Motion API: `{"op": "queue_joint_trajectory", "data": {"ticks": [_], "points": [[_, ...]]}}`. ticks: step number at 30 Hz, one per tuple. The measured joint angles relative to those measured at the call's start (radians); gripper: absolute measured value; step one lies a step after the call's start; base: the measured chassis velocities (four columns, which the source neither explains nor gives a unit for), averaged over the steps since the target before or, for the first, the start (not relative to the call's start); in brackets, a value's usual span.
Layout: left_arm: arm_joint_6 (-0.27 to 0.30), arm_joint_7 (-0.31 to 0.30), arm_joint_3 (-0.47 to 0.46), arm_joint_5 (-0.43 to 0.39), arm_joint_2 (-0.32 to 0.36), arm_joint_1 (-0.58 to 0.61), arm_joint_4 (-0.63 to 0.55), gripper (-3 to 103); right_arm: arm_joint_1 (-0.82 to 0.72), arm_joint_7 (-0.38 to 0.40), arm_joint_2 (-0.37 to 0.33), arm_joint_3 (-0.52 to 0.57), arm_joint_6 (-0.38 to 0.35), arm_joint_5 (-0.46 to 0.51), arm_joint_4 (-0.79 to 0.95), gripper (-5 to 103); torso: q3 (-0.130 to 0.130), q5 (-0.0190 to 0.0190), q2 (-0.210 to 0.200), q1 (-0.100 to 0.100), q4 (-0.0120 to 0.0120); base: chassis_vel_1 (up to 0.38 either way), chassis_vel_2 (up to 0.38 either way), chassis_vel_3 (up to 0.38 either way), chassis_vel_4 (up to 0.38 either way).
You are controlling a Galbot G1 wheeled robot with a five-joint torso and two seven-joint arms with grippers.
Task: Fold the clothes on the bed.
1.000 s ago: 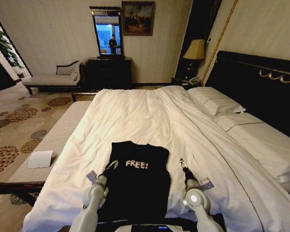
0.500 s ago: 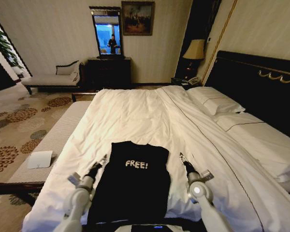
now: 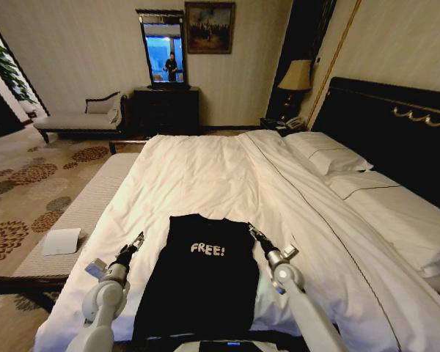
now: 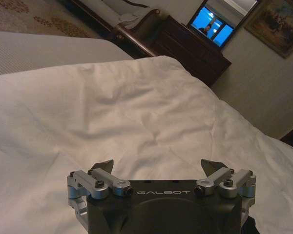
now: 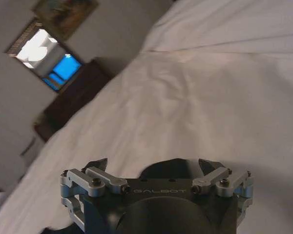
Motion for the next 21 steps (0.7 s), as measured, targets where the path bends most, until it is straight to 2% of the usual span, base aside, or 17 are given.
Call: {"op": "queue_joint_trajectory", "data": {"ticks": [7,9,10,12,13,16,17,19,20,21], "points": [[0.01,-0.019,-0.007,-0.029,0.003,0.002,-0.039,100,0.009,0.018,0.003,0.007,0.002,0.0,-0.033,103,0.0,-0.0001,0.0,0.0,0.0,0.0,0.0,0.0,0.0],[0.013,-0.023,-0.007,-0.034,0.002,-0.001,-0.043,100,0.009,-0.001,0.007,0.007,-0.01,0.021,-0.037,95,0.0,-0.0002,0.0,0.0,-0.0001,0.0,0.0,0.0,0.0],[0.014,-0.024,-0.007,-0.034,0.002,-0.003,-0.042,100,0.009,-0.007,0.01,0.006,-0.021,0.028,-0.038,95,0.0,0.0,0.0,0.0,-0.0001,0.0,0.0,0.0,0.0],[0.014,-0.026,-0.009,-0.035,0.004,-0.008,-0.036,100,0.011,-0.015,0.018,0.003,-0.032,0.032,-0.048,85,0.0,0.0,0.0,0.0,-0.0001,0.0,0.0,0.0,0.0],[0.014,-0.026,-0.009,-0.035,0.004,-0.008,-0.036,100,0.011,-0.015,0.018,0.003,-0.032,0.032,-0.048,85,0.0,0.0,0.0,0.0,-0.0001,0.0,0.0,0.0,0.0],[0.014,-0.026,-0.012,-0.038,0.008,-0.011,-0.026,100,0.02,-0.021,0.024,0.003,-0.033,0.024,-0.07,68,0.0,-0.0001,0.0,0.0,0.0001,0.0,0.0,0.0,0.0],[0.014,-0.026,-0.012,-0.038,0.008,-0.011,-0.026,100,0.02,-0.021,0.024,0.003,-0.033,0.024,-0.07,68,0.0,-0.0001,0.0,0.0,0.0001,0.0,0.0,0.0,0.0],[0.013,-0.026,-0.01,-0.038,0.005,-0.011,-0.018,100,0.026,-0.022,0.024,0.005,-0.033,0.021,-0.083,57,0.0,0.0001,0.0,0.0,0.0,0.0,0.0,0.0,0.0],[0.013,-0.026,-0.01,-0.038,0.005,-0.011,-0.018,100,0.026,-0.022,0.024,0.005,-0.033,0.021,-0.083,57,0.0,0.0001,0.0,0.0,0.0,0.0,0.0,0.0,0.0],[0.012,-0.026,-0.007,-0.038,0.001,-0.013,-0.013,100,0.029,-0.022,0.024,0.008,-0.033,0.02,-0.087,52,0.0,0.0,0.0,0.0,0.0,0.0,0.0,0.0,0.0]]}}
